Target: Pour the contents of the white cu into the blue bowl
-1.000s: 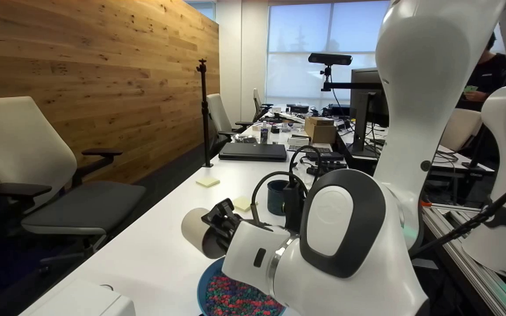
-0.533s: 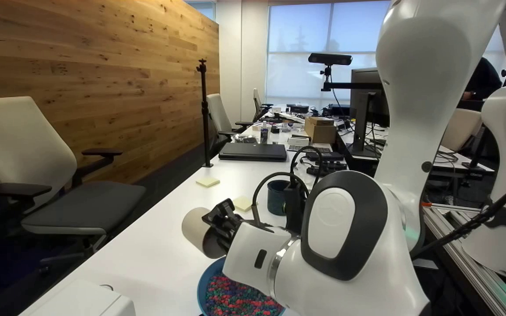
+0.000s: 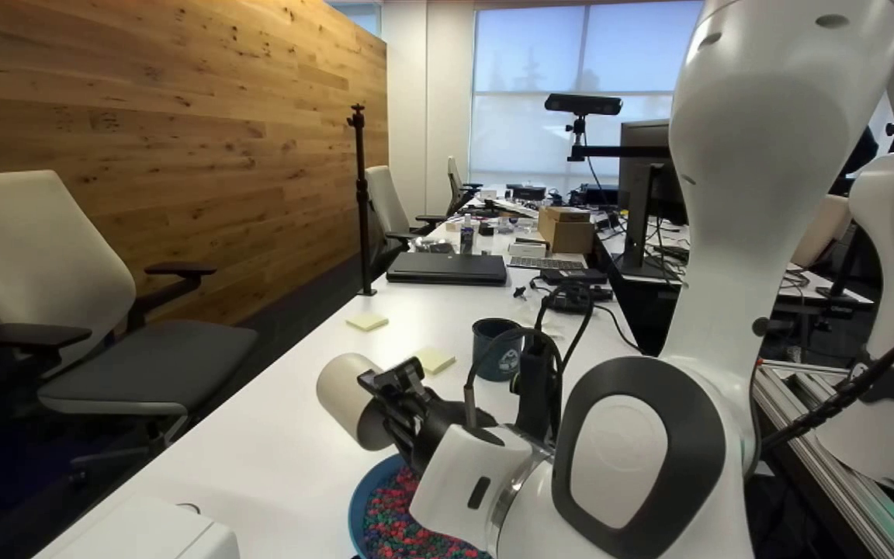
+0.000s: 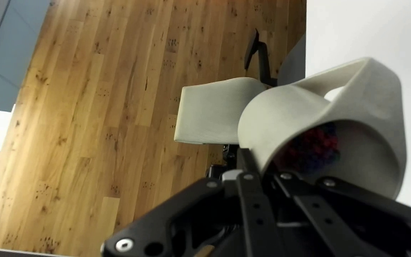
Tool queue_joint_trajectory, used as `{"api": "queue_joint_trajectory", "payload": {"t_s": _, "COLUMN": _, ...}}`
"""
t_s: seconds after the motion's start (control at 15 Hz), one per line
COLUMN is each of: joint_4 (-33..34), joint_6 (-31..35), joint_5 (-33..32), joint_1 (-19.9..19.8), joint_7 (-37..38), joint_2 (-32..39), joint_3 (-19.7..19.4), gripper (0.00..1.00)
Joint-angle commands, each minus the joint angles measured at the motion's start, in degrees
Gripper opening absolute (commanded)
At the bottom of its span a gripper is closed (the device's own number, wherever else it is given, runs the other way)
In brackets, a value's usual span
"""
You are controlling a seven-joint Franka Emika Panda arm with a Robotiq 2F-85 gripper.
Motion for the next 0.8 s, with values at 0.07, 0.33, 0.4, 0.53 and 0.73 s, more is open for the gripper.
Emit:
{"api": "queue_joint_trajectory", "payload": {"t_s": 0.07, "joint_4": -0.23, "joint_6": -5.51, "joint_5": -3.29, "joint_1": 0.37, "joint_7": 2.15, "joint_2": 2.44, "joint_3": 0.13, "gripper": 0.01}}
{"api": "queue_joint_trajectory", "payload": {"t_s": 0.33, "joint_4": -0.21, "joint_6": -7.35, "joint_5": -4.14, "joint_1": 0.20, "joint_7": 2.37, "joint_2": 3.62, "joint_3": 0.41, "gripper": 0.01}}
{"api": "queue_joint_trajectory", "payload": {"t_s": 0.4, "joint_4": -0.21, "joint_6": -7.71, "joint_5": -4.34, "joint_1": 0.20, "joint_7": 2.47, "joint_2": 3.84, "joint_3": 0.47, "gripper": 0.01}}
{"api": "queue_joint_trajectory", "payload": {"t_s": 0.53, "joint_4": -0.30, "joint_6": -8.42, "joint_5": -4.66, "joint_1": 0.29, "joint_7": 2.71, "joint_2": 4.13, "joint_3": 0.62, "gripper": 0.01}}
{"api": "queue_joint_trajectory", "payload": {"t_s": 0.73, "joint_4": -0.52, "joint_6": -9.12, "joint_5": -5.09, "joint_1": 0.45, "joint_7": 3.20, "joint_2": 4.59, "joint_3": 0.94, "gripper": 0.01}}
